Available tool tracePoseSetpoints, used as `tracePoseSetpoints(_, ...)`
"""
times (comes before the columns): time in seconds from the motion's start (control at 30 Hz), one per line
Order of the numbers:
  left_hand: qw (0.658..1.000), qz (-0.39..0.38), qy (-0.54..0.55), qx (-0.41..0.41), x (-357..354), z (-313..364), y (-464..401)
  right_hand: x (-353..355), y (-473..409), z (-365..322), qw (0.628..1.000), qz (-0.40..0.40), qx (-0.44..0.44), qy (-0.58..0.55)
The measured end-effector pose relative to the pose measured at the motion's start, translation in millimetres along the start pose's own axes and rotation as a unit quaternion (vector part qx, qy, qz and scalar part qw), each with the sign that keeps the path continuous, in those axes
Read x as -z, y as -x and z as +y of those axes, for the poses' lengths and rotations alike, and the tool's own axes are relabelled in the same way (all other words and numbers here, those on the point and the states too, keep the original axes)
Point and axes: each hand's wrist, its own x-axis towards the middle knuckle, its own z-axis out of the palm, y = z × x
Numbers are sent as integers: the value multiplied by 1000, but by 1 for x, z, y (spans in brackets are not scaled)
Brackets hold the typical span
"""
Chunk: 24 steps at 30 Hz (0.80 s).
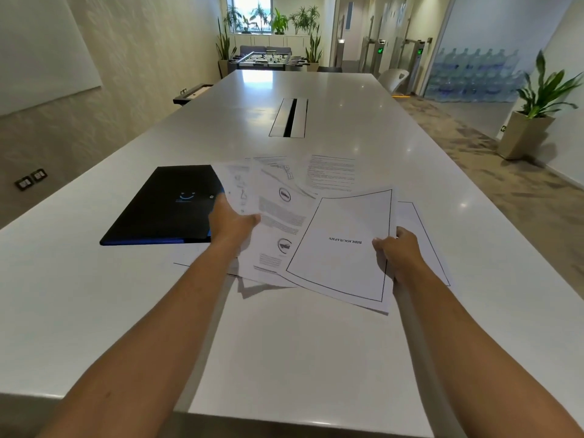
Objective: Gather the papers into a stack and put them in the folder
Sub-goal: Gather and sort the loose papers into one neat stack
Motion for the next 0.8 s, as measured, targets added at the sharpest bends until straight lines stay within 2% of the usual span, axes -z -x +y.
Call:
tracePoseSetpoints(0.07,997,6,-12,-71,12,20,-5,2,0,-4,999,-9,-10,-30)
tracePoseSetpoints(0.17,986,18,-14,-165,32,59,-11,1,1,-7,1000,-20,5,-4)
tracePoseSetpoints(0.27,971,-28,66,-227,49,92,-7,-5,5,-8,999,-19,25,29)
tracePoseSetpoints(0.33,961,-67,133,-232,54,103,-5,-10,6,-8,999,-35,18,21)
tracePoseSetpoints(0.47,934,-152,283,-157,44,100,-7,-19,8,-9,998,-66,8,-13)
tracePoseSetpoints(0.67,943,-212,255,33,9,47,-6,-26,23,-21,983,-129,-4,-133)
tracePoseSetpoints(0.8,950,-218,202,100,-12,5,-7,-28,36,-23,971,-141,-44,-189)
